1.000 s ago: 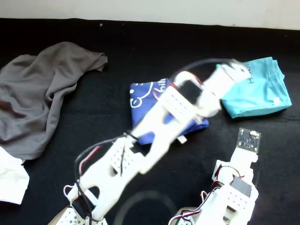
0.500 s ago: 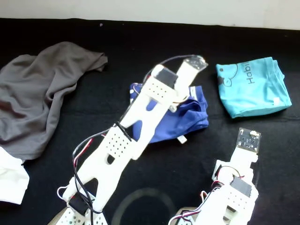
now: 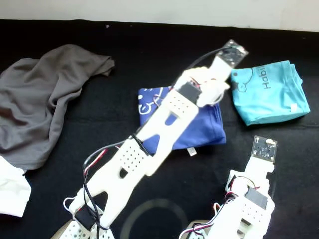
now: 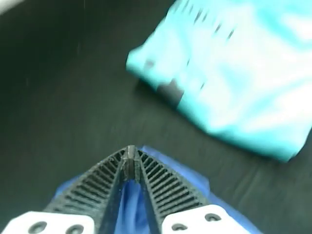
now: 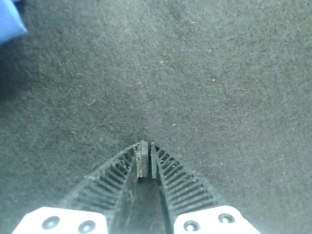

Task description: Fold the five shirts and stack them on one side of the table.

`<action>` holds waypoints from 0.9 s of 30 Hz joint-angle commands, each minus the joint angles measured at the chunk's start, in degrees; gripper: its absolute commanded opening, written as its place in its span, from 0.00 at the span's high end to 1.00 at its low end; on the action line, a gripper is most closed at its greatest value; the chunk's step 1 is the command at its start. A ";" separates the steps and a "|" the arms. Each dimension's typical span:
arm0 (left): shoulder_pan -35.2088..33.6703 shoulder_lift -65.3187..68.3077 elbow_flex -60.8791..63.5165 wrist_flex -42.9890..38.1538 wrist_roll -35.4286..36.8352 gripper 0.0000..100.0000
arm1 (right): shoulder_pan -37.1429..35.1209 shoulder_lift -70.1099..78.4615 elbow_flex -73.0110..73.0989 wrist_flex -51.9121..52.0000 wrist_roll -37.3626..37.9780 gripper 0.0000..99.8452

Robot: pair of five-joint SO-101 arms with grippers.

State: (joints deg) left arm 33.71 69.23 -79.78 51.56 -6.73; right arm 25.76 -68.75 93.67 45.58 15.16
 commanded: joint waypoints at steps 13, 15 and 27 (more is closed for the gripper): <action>-3.65 -4.18 -12.62 31.91 -0.18 0.99 | -0.22 -0.13 0.57 -0.40 -0.53 0.99; -3.65 -2.86 -11.91 34.02 -0.18 0.99 | -0.22 -0.13 0.57 -0.40 -0.53 0.99; -2.07 7.69 -12.18 13.54 -0.09 0.99 | -0.31 -0.13 0.57 -0.40 -0.53 0.99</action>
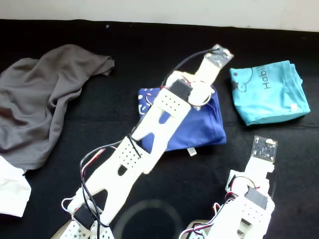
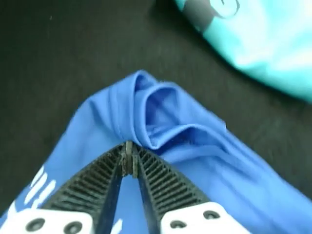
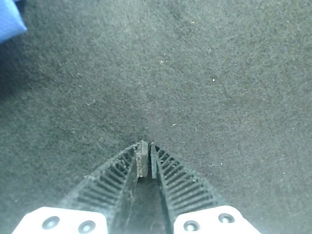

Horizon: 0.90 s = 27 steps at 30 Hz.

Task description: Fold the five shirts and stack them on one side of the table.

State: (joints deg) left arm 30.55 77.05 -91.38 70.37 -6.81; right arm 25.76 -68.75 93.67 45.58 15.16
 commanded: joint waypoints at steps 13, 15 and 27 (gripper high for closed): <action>4.53 0.22 -0.48 -22.24 0.00 0.99 | -0.31 -0.13 0.57 -0.40 -0.53 0.99; 4.18 -0.13 -1.10 -22.24 0.00 0.99 | -0.31 -0.13 0.57 -0.40 -0.53 0.99; 2.51 -16.48 -3.91 13.01 0.00 0.99 | -0.31 -0.13 0.57 -0.40 -0.53 0.99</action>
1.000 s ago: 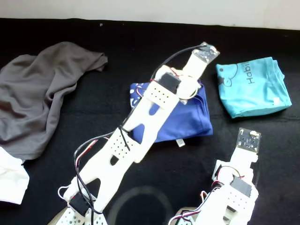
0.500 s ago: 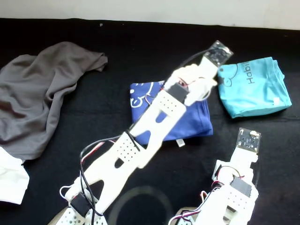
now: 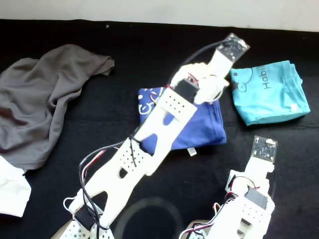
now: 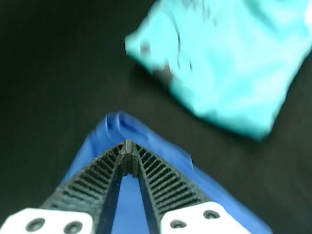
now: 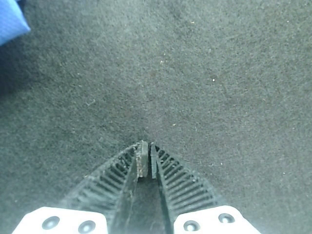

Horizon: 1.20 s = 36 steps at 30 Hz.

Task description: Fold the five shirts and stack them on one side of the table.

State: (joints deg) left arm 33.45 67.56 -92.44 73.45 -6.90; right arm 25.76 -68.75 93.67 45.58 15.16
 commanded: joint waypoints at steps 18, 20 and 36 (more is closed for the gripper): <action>-2.59 -18.07 16.04 28.57 6.86 0.99 | -0.31 -0.13 0.57 -0.40 -0.53 0.99; -2.77 -22.73 22.55 28.57 6.86 0.99 | -0.31 -0.13 0.57 -0.40 -0.53 0.99; -5.41 -51.21 83.38 6.77 6.42 0.99 | -0.31 -0.13 0.57 -0.40 -0.53 0.99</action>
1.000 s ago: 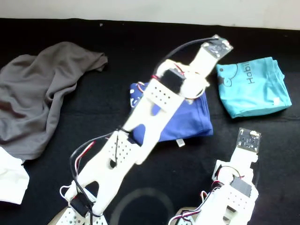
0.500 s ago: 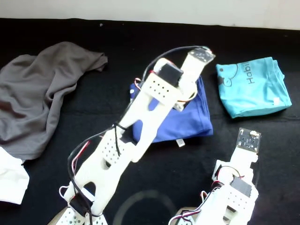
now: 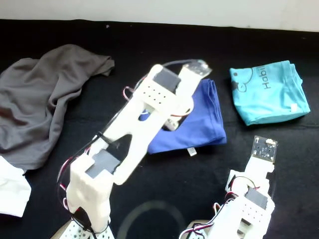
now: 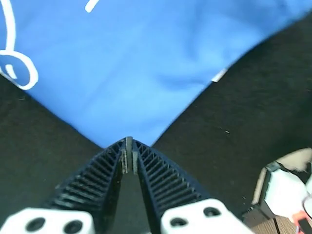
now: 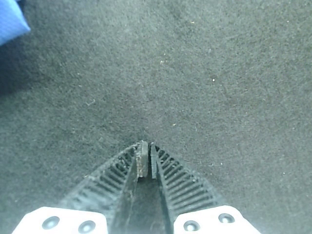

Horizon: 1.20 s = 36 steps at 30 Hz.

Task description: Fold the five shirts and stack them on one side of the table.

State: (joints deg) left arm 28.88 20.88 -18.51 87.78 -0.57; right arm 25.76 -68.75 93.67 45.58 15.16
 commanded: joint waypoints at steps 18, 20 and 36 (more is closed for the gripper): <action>-6.02 -17.45 15.52 -16.70 0.26 0.99 | 0.22 -0.13 -0.04 -0.04 -0.53 0.99; -7.16 -20.97 14.29 -12.84 0.26 0.99 | -0.22 -0.13 -0.13 0.75 -0.44 0.99; -24.57 -38.73 41.19 -9.49 -5.01 0.99 | -4.00 0.22 -33.89 15.69 -0.18 0.99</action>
State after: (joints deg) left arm 6.02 -13.49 16.22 81.45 -1.63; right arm 24.88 -68.66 67.03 60.88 15.16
